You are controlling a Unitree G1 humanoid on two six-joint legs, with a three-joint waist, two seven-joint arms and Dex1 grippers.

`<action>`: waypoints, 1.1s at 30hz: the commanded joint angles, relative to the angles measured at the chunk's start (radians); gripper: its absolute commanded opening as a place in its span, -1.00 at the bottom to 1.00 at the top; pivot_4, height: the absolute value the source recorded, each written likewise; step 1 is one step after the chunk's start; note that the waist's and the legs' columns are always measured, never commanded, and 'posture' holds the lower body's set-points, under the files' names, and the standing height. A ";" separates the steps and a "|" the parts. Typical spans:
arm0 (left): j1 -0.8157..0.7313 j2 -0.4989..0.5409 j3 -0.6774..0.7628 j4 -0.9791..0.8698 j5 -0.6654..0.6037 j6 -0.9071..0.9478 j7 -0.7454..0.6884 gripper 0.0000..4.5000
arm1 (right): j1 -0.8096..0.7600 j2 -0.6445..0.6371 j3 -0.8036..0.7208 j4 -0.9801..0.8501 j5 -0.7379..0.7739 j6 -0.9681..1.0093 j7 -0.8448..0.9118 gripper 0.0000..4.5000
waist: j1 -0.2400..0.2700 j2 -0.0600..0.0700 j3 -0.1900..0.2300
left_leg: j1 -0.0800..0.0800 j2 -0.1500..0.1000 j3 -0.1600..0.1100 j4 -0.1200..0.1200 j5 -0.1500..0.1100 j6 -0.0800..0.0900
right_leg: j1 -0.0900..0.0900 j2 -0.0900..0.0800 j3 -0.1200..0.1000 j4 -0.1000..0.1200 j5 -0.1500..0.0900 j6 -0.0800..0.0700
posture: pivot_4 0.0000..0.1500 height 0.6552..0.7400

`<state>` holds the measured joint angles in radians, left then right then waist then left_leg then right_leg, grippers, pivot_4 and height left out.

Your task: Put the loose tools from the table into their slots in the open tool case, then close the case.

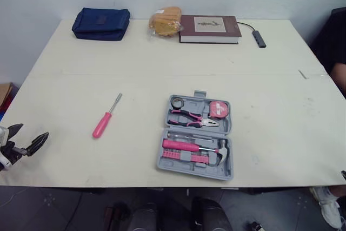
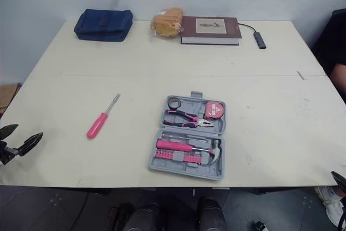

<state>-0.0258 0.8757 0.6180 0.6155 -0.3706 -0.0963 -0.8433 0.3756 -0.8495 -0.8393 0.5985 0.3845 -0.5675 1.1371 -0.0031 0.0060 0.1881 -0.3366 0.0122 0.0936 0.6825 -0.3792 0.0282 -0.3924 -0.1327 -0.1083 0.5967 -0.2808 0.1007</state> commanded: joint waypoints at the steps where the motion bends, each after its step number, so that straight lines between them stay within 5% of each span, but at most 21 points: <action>1: -0.003 0.012 0.028 -0.037 -0.029 -0.007 -0.009 1.00 | -0.004 -0.012 -0.013 -0.053 0.045 0.008 -0.013 0.98 | -0.001 0.000 0.000 | 0.000 0.000 0.000 0.000 0.000 -0.001 | 0.000 0.000 0.000 0.001 0.000 0.000 | 1.00 1.00; 8: -0.017 -0.033 -0.065 -0.278 -0.083 0.174 -0.013 1.00 | -0.104 0.079 0.125 -0.422 0.161 0.216 -0.116 0.98 | -0.004 0.001 0.000 | 0.001 0.002 0.001 0.000 0.000 -0.003 | -0.002 0.000 0.001 0.003 -0.001 -0.002 | 1.00 1.00; 13: -0.022 -0.008 -0.160 -0.574 -0.120 0.542 0.096 1.00 | -0.186 0.100 0.289 -0.735 0.208 0.346 -0.151 0.98 | 0.001 0.004 0.001 | 0.000 0.001 0.002 0.000 0.000 -0.003 | -0.004 0.001 0.002 0.005 -0.001 -0.003 | 1.00 1.00; 19: -0.107 0.009 -0.215 -0.825 -0.235 0.977 0.221 1.00 | -0.245 0.083 0.410 -0.880 0.224 0.407 -0.086 0.98 | 0.015 0.003 0.001 | -0.001 0.001 0.001 0.000 0.003 0.002 | -0.004 0.002 0.001 0.009 -0.002 -0.003 | 1.00 1.00; 24: -0.174 -0.061 -0.300 -0.902 -0.143 1.114 0.431 1.00 | -0.338 0.105 0.516 -0.979 0.275 0.478 -0.077 0.98 | 0.015 0.003 0.002 | -0.001 0.001 0.002 0.000 0.004 0.003 | -0.003 0.002 0.001 0.009 -0.002 -0.002 | 1.00 1.00; 33: -0.208 -0.150 -0.402 -0.851 -0.035 1.080 0.521 1.00 | -0.370 0.106 0.587 -1.040 0.271 0.534 -0.054 0.98 | 0.025 0.000 0.002 | -0.001 0.001 0.002 0.000 0.006 0.001 | -0.004 0.003 0.001 0.010 -0.002 -0.003 | 1.00 1.00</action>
<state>-0.2178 0.7310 0.2226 -0.2508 -0.4335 1.0136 -0.3329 0.0043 -0.7427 -0.2427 -0.3996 0.6394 -0.0369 1.0759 0.0216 0.0061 0.1900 -0.3376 0.0133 0.0952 0.6827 -0.3729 0.0295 -0.3961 -0.1296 -0.1074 0.6063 -0.2825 0.0979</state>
